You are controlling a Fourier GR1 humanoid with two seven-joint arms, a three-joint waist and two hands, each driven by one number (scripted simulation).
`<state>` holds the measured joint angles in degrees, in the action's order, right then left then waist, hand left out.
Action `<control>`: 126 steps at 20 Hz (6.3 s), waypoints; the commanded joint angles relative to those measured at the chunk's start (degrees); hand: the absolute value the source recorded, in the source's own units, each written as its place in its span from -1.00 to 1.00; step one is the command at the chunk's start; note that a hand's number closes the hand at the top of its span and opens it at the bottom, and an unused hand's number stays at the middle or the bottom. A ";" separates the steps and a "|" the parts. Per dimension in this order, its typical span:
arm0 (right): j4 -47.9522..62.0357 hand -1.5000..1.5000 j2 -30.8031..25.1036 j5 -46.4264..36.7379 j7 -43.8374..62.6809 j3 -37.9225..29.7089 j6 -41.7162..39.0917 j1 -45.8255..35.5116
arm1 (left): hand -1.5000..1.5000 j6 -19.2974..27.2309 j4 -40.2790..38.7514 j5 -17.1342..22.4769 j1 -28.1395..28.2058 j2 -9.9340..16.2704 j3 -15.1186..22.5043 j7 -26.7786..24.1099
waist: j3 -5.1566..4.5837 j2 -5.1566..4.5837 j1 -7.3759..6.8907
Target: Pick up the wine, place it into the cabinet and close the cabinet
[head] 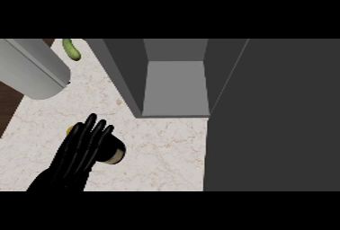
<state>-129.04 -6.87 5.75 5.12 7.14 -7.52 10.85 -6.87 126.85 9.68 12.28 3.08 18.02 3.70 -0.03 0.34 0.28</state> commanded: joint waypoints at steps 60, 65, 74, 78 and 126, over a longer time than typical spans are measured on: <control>-23.73 -1.00 -0.09 3.32 37.67 -0.76 6.31 -14.72 | -1.00 -2.44 -0.53 19.16 -2.48 4.44 -25.27 21.15 | -0.02 -0.24 -0.01; -20.79 -1.00 -0.48 5.59 35.24 -3.73 4.20 -14.61 | -1.00 -8.19 -12.68 13.99 -2.62 1.26 -24.53 9.84 | 0.00 -0.32 0.09; -22.10 -1.00 1.32 1.29 35.50 0.71 4.97 -13.65 | -1.00 -11.50 -24.31 7.70 -2.13 -0.19 -26.98 -3.75 | 0.00 -0.27 -0.01; -22.92 -1.00 1.01 2.22 37.98 -1.03 5.66 -15.62 | -1.00 -11.13 -22.63 11.20 -3.30 1.77 -28.46 1.34 | 0.02 -0.22 -0.19; -22.13 -1.00 3.98 -2.38 35.26 2.29 3.61 -13.05 | -1.00 -18.05 -69.07 -2.96 -14.41 -0.41 -25.86 -33.91 | 0.01 -0.26 0.00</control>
<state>-142.97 -4.29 4.40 38.61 6.04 -4.56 -5.72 -24.99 59.73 7.75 -3.46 4.32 -8.96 -26.62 0.03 0.08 0.29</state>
